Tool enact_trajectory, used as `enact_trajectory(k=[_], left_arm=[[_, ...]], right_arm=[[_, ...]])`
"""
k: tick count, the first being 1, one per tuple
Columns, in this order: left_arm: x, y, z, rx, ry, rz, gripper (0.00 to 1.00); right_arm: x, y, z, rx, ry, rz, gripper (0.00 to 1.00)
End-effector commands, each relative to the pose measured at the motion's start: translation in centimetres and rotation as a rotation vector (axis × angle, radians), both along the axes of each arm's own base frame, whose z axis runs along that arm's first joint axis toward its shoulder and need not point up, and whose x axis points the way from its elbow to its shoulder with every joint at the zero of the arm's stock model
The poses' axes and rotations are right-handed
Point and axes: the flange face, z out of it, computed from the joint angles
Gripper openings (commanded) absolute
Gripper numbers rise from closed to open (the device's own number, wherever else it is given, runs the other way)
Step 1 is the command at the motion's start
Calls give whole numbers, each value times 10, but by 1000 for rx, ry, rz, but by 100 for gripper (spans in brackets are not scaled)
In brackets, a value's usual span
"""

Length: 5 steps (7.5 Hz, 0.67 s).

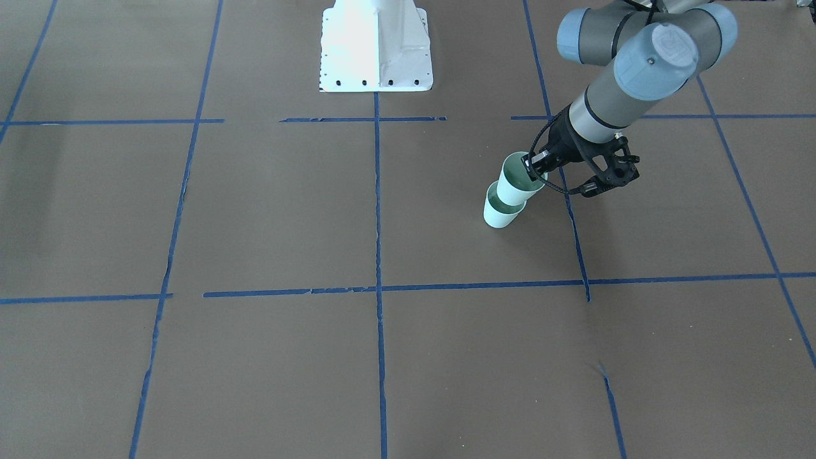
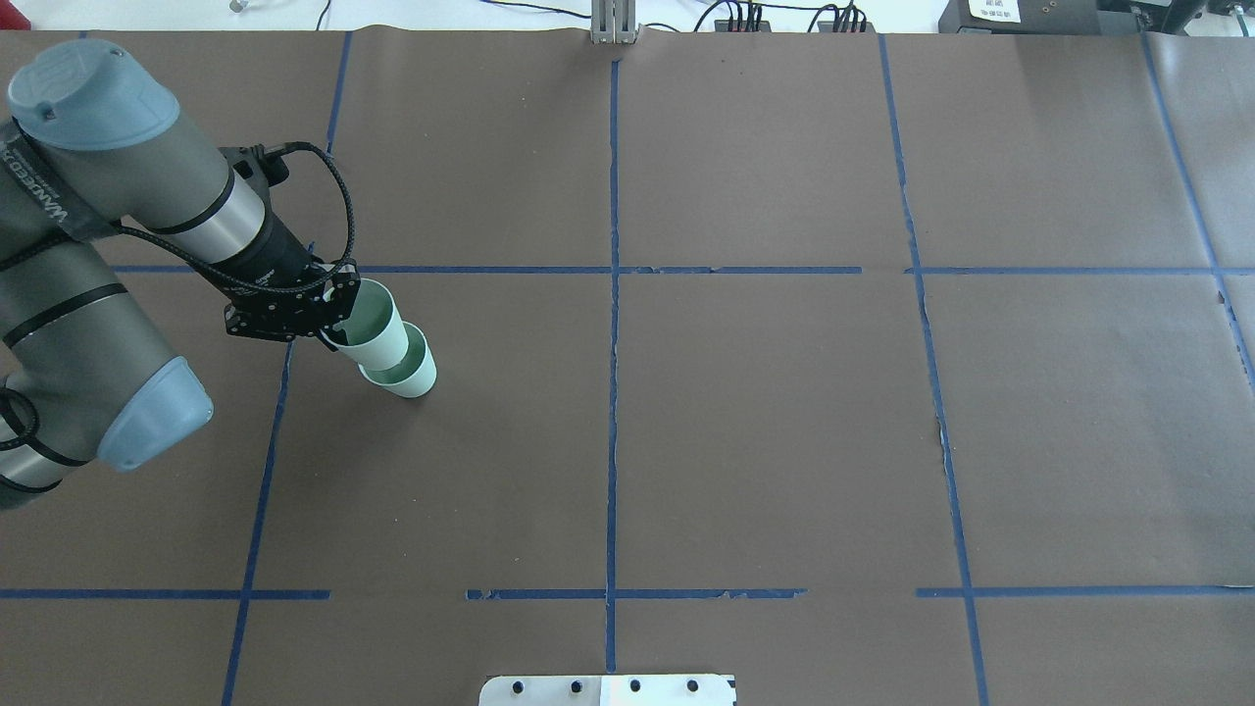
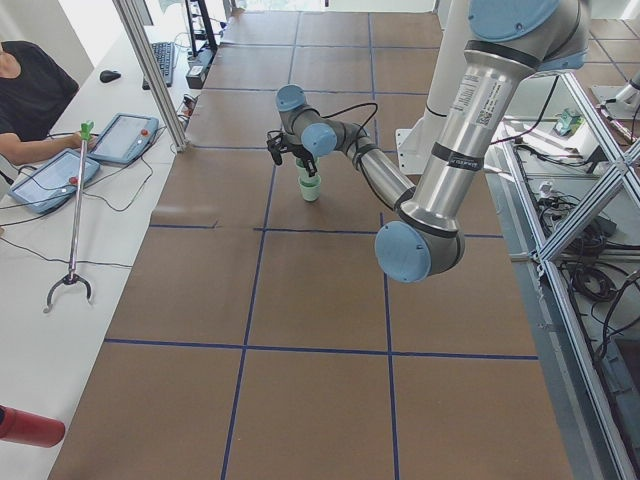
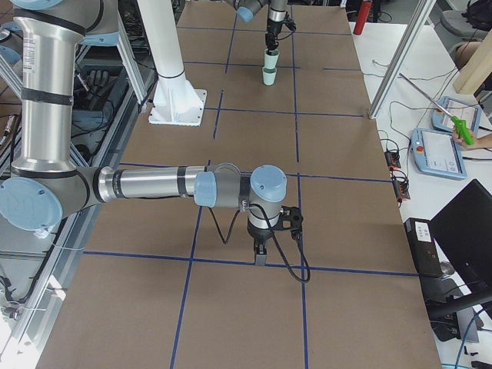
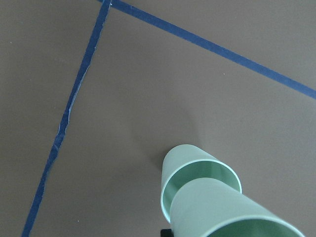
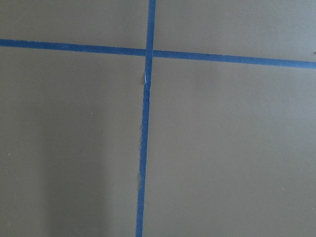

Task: Stack cups
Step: 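Carry the held cup over the other green cup and lower it inside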

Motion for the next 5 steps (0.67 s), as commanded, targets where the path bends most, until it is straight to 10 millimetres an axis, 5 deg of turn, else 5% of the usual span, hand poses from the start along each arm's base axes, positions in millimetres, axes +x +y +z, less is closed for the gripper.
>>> enact_trajectory(k=[1,5], left_arm=[[5,-5,8,5,6,0,0],[15,-1,5,7,8,15,0]], right_arm=[[0,0,0,0,0,0,100],[0,0,0,0,0,0,100]])
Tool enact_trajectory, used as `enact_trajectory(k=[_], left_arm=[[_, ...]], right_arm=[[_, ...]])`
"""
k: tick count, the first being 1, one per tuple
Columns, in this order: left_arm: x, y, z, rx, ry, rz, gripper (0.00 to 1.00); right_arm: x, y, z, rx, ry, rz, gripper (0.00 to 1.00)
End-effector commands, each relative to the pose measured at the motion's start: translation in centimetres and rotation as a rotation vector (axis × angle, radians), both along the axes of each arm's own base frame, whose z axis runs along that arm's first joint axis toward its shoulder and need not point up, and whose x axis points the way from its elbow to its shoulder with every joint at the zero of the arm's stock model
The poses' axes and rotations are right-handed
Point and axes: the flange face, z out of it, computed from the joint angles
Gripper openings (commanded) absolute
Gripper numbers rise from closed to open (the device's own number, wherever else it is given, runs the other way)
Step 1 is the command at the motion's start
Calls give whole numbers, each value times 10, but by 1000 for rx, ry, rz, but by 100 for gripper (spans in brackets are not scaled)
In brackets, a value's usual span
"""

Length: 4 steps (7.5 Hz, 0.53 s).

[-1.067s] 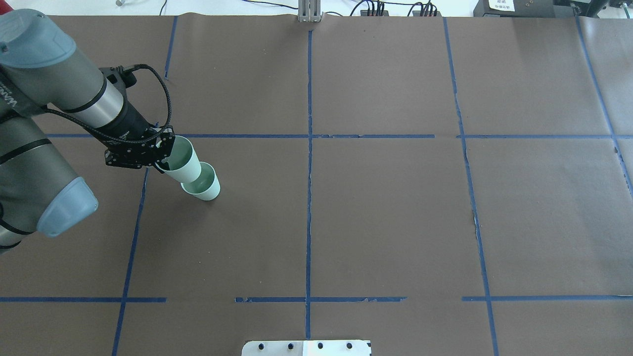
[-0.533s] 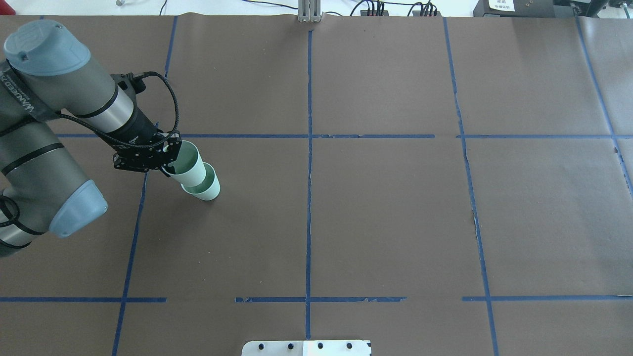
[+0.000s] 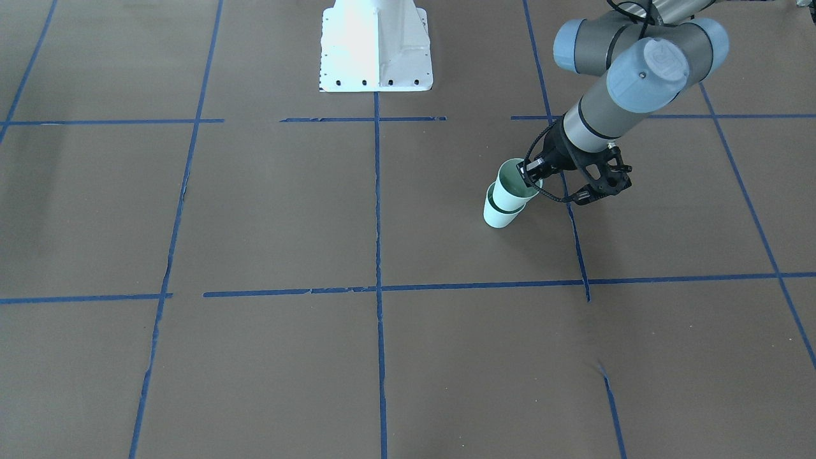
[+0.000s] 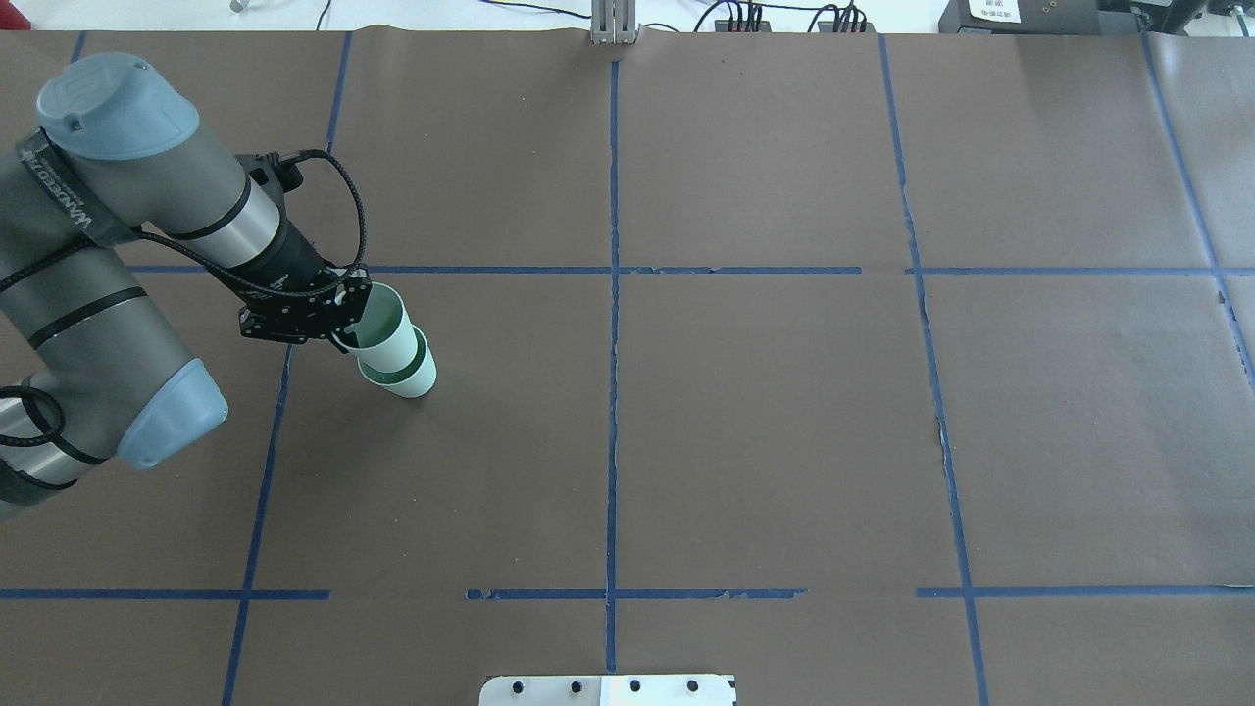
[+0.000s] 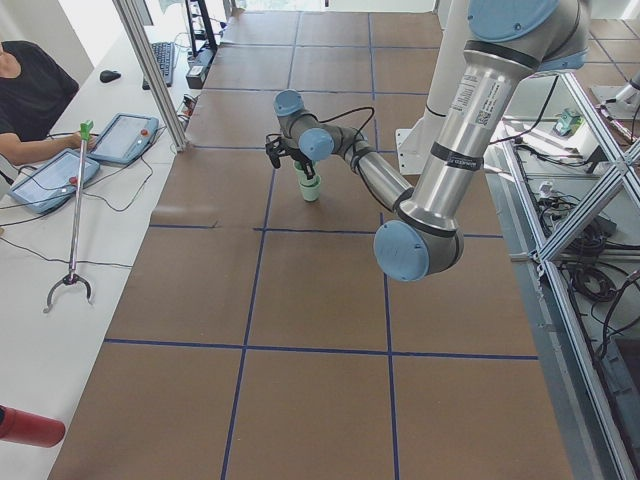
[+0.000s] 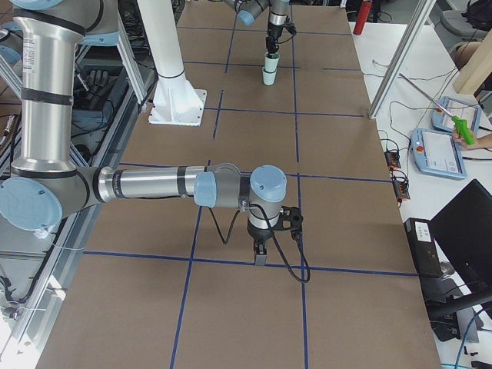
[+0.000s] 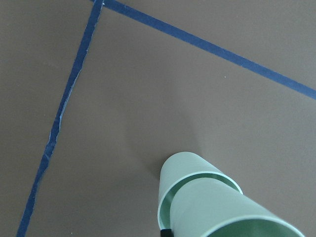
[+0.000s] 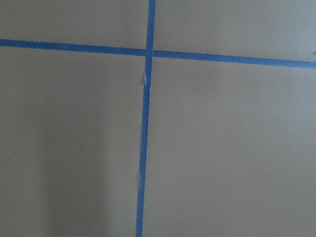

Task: Stack cups
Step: 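Open the left gripper and raise it off the stacked cups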

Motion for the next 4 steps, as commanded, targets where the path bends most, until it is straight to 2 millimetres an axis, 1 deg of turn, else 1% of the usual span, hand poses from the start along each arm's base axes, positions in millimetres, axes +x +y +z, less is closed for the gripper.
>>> enact_trajectory(k=[1,3,4], left_arm=[[2,1,2,9,0,9,99],[1,2,-2,22,11,7,100],[-3,4,-8,35,20,6,100]], right_arm=[[0,0,0,-1,0,0,100],[0,0,0,-1,0,0,100],[0,0,0,-1,0,0,100]])
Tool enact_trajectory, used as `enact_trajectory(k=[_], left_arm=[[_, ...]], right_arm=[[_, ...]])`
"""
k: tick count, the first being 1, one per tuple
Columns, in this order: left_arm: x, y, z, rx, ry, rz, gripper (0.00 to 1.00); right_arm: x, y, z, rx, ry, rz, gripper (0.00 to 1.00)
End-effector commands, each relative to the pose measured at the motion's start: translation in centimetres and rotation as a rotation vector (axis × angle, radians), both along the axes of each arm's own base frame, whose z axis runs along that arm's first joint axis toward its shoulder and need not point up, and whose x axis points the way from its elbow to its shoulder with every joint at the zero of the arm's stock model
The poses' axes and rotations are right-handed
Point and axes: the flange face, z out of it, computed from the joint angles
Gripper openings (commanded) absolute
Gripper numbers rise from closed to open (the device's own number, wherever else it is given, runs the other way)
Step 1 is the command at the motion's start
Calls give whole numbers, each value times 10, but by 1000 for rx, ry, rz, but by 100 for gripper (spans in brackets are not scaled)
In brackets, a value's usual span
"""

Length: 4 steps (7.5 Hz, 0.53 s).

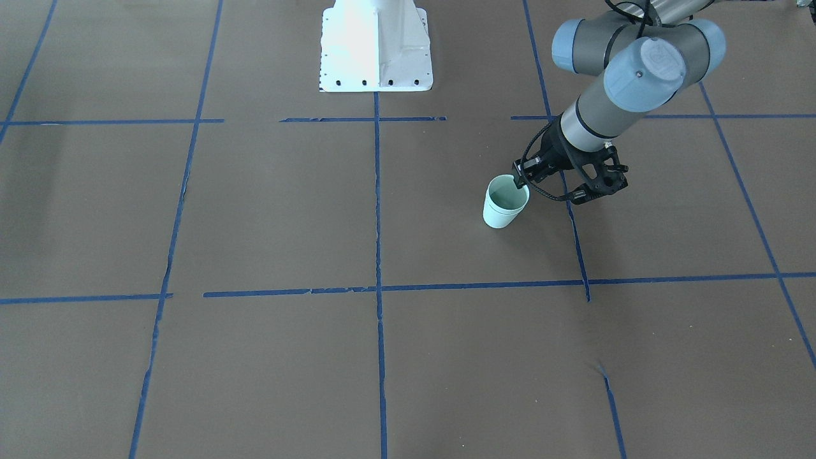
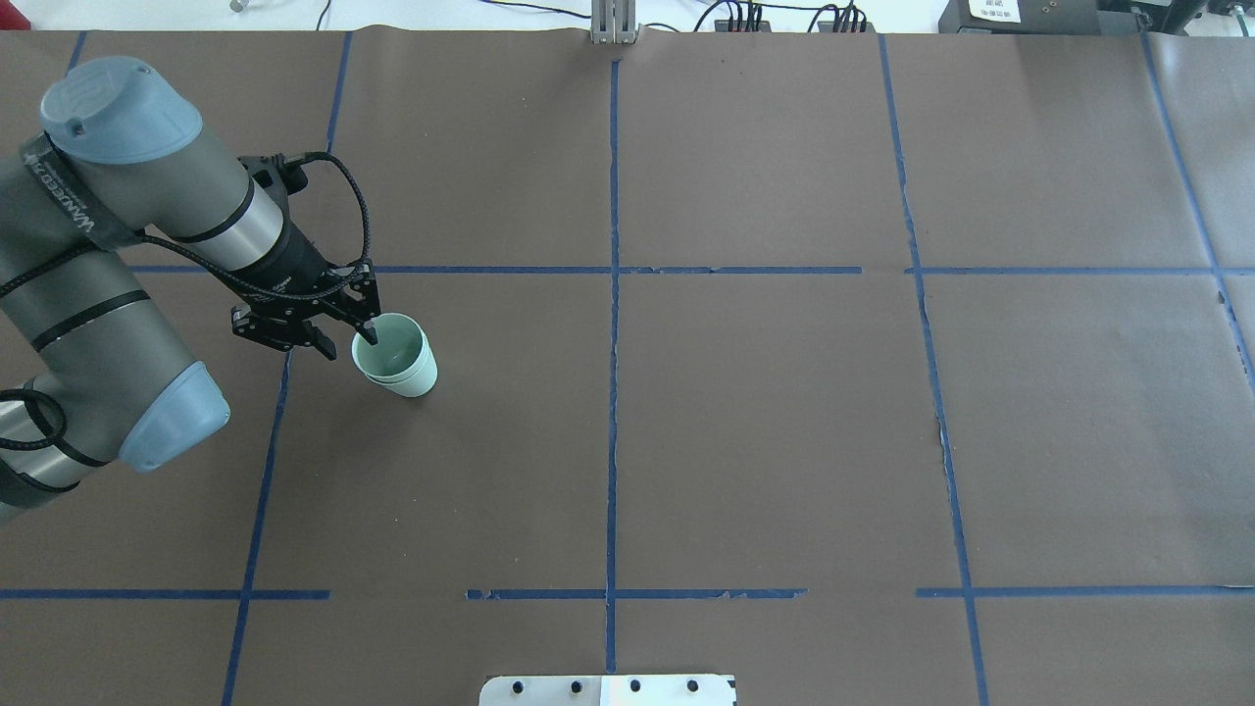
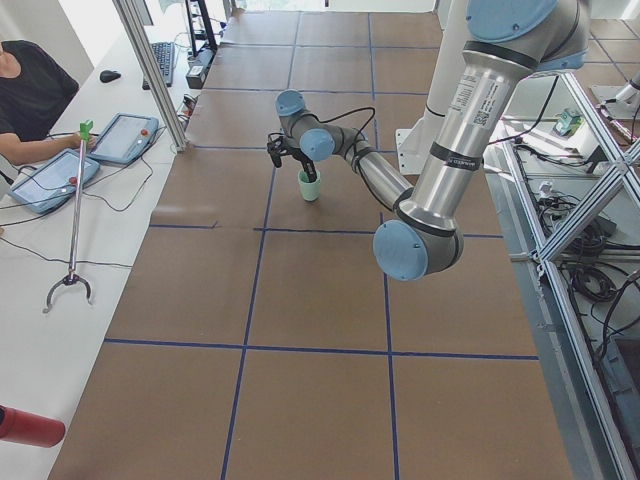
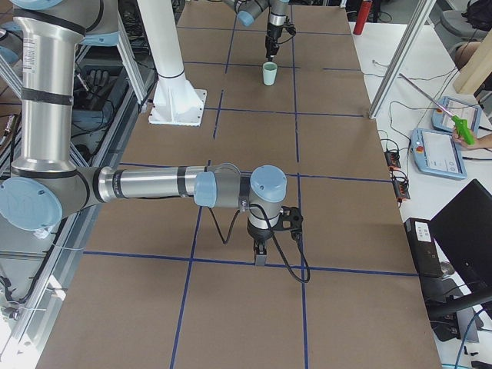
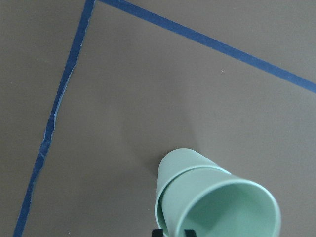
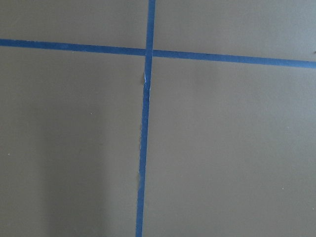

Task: Stack cups
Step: 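Open the left gripper and raise it off the stacked cups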

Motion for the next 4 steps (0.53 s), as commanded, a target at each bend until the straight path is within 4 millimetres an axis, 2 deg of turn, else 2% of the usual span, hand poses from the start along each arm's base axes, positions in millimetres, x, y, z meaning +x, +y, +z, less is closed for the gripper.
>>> enact_trajectory(k=[1,2,3,4], left_arm=[[-15,3,-10,25,18,-14,100],[-35,-9,-15,34,22,-53,100],[-67,-26,-17,75,26,-88,100],[-107,-47,-9,183,13,-77,100]], right_arm=[[0,0,0,1,0,0,100],[0,0,-1,3,0,0,100],[0,0,-1,3,0,0,100],[0,0,0,2,0,0,100]])
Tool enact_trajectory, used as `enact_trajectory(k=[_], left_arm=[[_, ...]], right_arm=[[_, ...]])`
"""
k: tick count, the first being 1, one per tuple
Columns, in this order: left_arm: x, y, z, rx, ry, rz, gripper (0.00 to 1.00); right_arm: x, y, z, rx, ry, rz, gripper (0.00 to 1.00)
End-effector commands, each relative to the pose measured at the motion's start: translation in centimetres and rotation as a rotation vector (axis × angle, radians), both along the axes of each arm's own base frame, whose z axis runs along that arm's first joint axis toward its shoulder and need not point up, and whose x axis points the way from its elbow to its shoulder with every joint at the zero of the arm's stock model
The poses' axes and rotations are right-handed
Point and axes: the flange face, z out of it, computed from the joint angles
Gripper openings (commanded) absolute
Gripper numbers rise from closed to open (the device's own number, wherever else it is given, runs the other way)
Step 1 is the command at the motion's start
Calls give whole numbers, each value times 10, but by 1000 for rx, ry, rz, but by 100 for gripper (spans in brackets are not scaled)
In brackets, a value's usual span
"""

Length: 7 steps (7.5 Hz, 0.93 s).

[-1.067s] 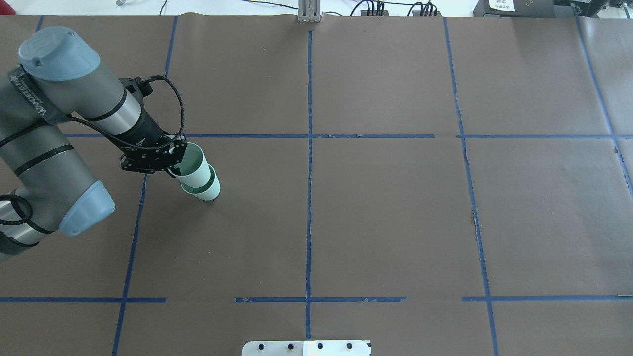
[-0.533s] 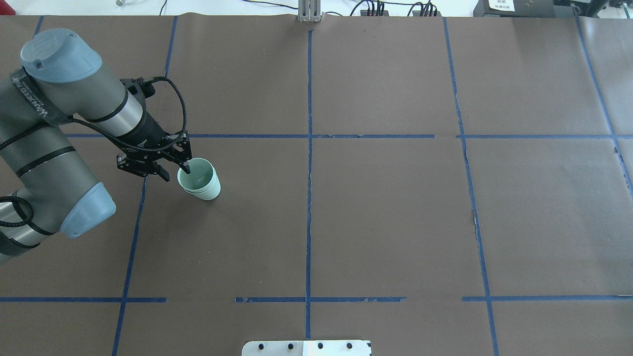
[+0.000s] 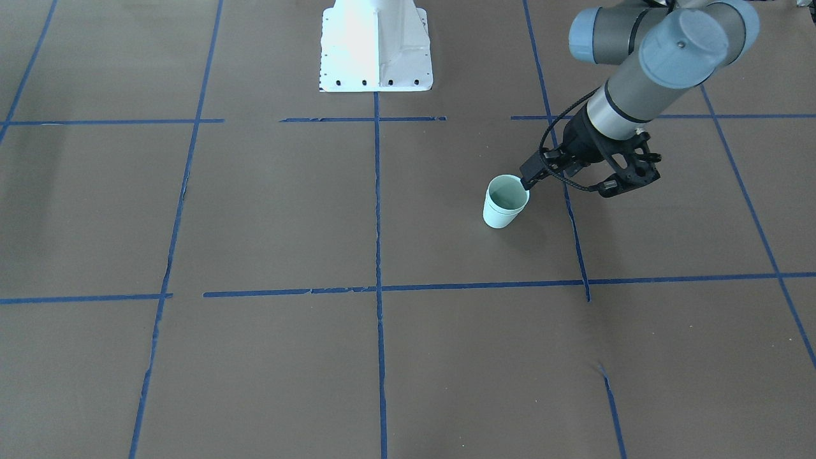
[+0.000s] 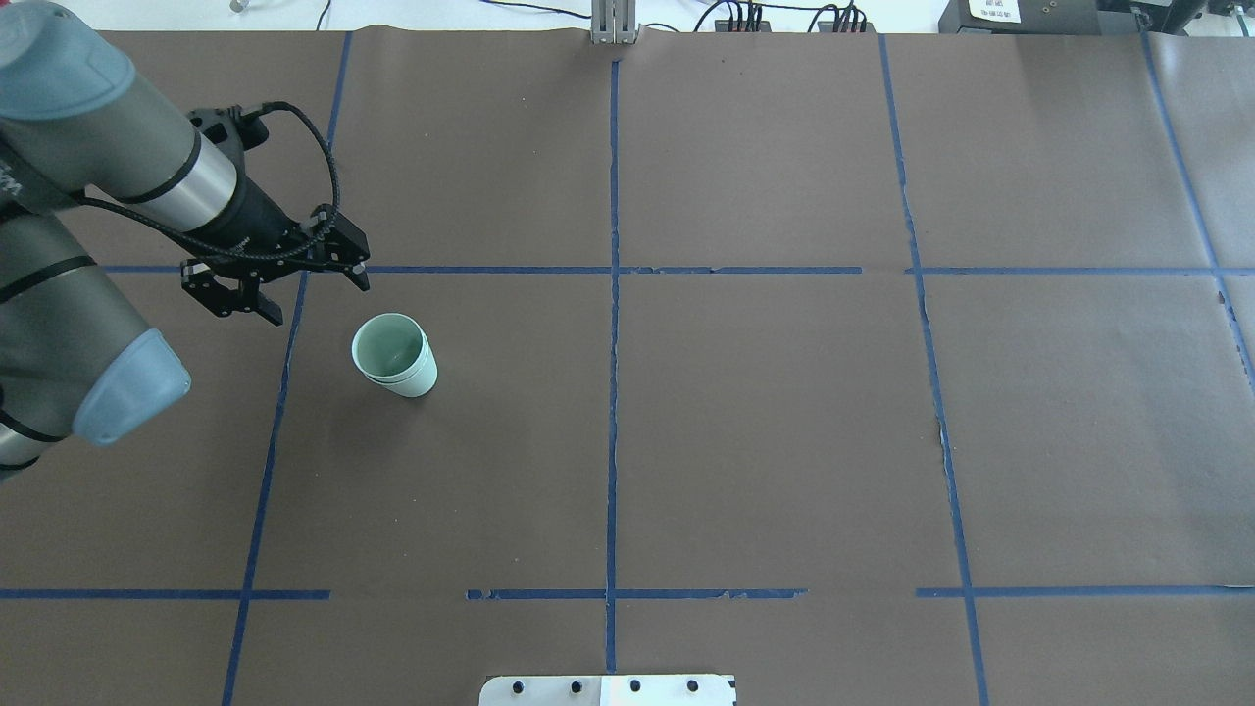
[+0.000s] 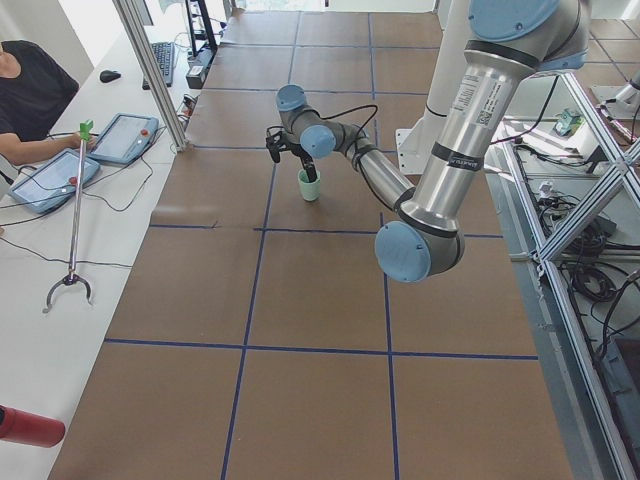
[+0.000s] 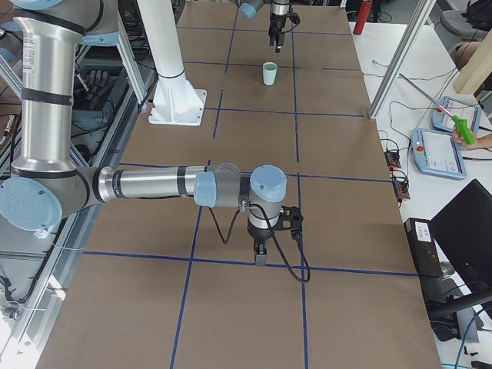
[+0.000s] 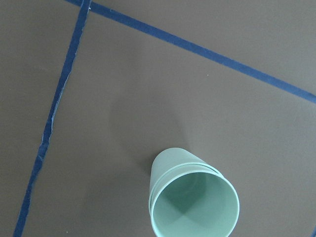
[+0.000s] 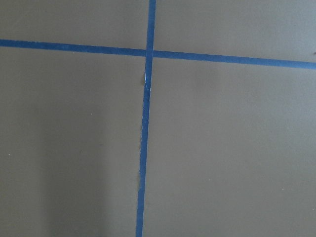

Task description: Stack cups

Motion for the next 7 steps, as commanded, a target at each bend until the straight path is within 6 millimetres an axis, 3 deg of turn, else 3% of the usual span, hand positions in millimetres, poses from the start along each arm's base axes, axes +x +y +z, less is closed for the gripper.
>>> enact_trajectory(k=[1,4,6,7], left_arm=[[-70,-34,9,171,-35,12,100],[-183,-56,60,250,-144,24,100],[-254,-44,147,432,-223,233,100],[-295,-41,197,434,-244,267,100]], right_arm=[[0,0,0,-1,0,0,100],[0,0,0,-1,0,0,100],[0,0,0,1,0,0,100],[0,0,0,-1,0,0,100]])
